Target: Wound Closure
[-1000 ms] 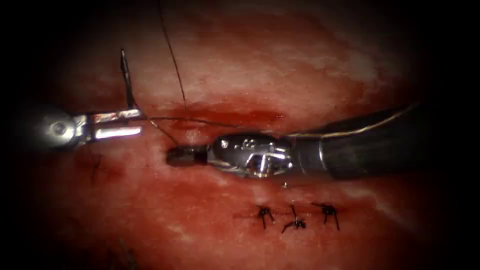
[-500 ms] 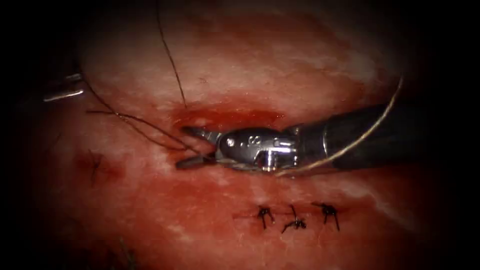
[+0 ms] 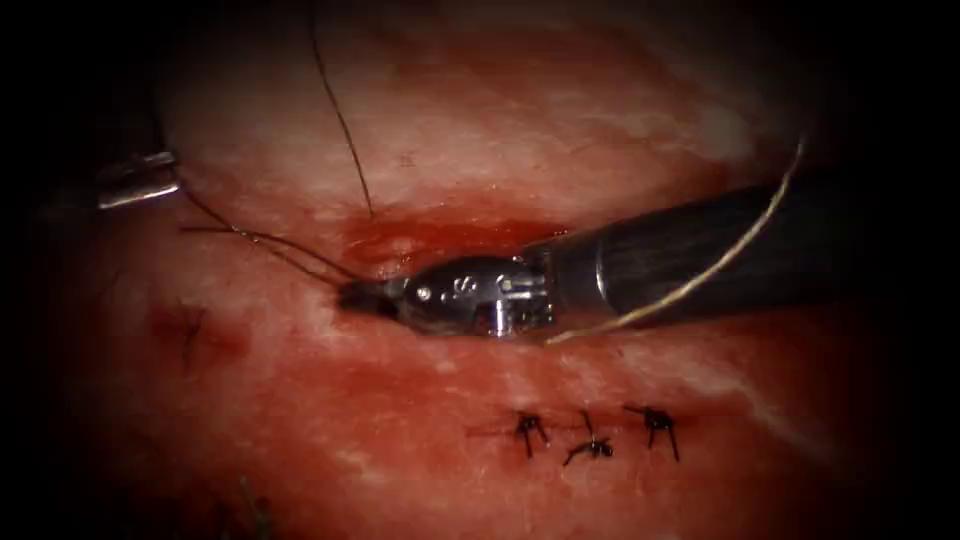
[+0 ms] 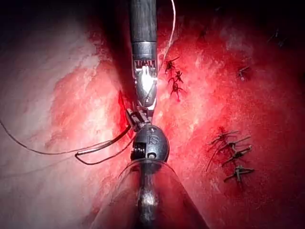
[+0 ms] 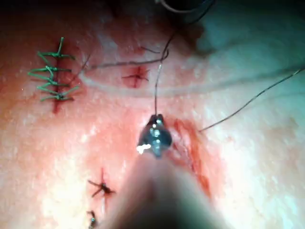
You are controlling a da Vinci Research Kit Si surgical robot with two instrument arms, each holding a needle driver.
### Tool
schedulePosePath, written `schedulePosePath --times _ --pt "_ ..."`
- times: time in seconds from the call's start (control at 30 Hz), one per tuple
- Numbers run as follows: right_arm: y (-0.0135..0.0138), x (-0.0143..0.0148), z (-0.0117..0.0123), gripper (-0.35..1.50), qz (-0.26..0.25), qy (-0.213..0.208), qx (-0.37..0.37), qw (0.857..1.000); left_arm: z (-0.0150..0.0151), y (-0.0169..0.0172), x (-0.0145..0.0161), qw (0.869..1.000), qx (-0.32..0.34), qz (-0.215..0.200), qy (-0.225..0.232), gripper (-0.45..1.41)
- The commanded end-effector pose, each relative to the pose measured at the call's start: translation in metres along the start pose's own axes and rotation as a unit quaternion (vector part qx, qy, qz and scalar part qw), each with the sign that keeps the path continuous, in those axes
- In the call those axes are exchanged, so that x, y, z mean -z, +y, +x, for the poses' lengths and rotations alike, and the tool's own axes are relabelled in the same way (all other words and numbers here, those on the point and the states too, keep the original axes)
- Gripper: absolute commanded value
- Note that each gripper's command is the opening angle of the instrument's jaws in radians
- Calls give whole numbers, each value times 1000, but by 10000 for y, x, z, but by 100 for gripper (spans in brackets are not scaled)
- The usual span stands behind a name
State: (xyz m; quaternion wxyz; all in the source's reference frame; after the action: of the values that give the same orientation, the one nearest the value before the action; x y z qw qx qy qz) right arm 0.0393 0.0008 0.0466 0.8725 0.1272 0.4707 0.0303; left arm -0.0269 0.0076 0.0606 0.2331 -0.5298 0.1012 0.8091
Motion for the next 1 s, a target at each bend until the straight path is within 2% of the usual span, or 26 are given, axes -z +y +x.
schedulePosePath --times 0.03,0.1,0.3,0.43,0.5,0.53,0.6,0.67,0.7,0.77,1.0 --pt "-13 -2 5 -35 7 -10 4 1000 -6 7 -4 1000 0 -2 0 -45" --pt "-23 4 15 -35 13 -20 -6 1000 -8 7 -4 1000 0 -1 0 -45" --pt "-64 23 77 -35 61 -16 -28 998 -22 7 -9 1000 -5 0 2 -45" --pt "-85 33 113 -35 66 23 -38 997 -35 7 -13 1000 -9 2 4 -45" --pt "-86 34 121 -35 64 41 -41 996 -38 7 -14 1000 -10 2 4 -45" --pt "-85 35 124 -26 54 47 -44 996 -39 7 -14 1000 -11 2 5 -45" --pt "-81 39 123 22 32 50 -36 998 -40 7 -13 1000 -11 1 5 -45" --pt "-72 43 117 56 18 51 -25 998 -41 6 -11 1000 -11 1 5 -45" --pt "-63 45 108 86 4 47 -16 999 -41 5 -10 1000 -11 0 5 -45" --pt "-53 45 92 100 -5 45 -11 999 -42 3 -10 1000 -11 0 5 -45" --pt "-30 38 54 101 -18 39 12 999 -41 2 -11 1000 -11 0 5 -45"
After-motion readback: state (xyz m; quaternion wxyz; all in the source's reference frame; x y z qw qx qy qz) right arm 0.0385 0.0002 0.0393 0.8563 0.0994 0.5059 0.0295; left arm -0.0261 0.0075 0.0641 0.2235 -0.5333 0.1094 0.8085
